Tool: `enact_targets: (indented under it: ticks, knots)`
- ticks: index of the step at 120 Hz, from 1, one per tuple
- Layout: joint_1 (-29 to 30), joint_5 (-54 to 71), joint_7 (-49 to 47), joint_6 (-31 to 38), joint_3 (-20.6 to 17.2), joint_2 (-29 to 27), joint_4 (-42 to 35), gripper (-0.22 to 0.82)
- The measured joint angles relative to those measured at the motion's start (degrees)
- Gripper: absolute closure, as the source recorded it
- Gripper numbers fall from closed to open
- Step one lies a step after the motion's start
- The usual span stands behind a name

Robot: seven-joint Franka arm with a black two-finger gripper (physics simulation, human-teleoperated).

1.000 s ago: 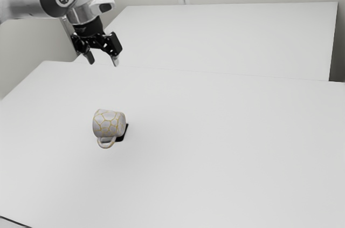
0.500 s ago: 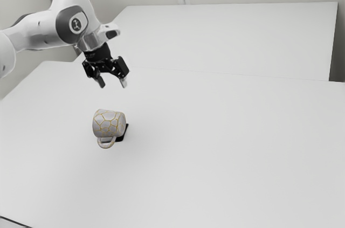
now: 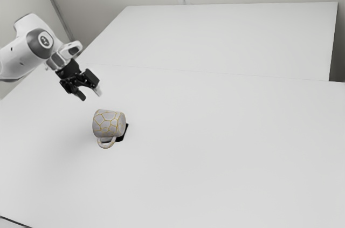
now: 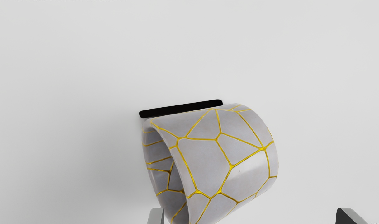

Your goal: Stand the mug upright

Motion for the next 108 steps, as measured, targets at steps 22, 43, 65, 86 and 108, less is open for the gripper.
enact_targets:
  ticks: [22, 43, 65, 86, 108]
  knots:
    - [3.5, -3.8, 6.5, 0.0, -0.1, 3.1, 0.1, 0.0]
    - [6.5, -8.0, 11.1, -2.2, -0.1, 7.8, 0.9, 0.0]
    - [8.0, -13.2, 14.7, -7.2, -0.1, 10.2, 1.6, 0.0]
    - [9.2, -18.9, 17.2, -12.0, -0.7, 12.5, 1.5, 0.0]
    - [9.0, -24.1, 19.2, -13.9, -1.2, 14.3, 1.4, 0.0]
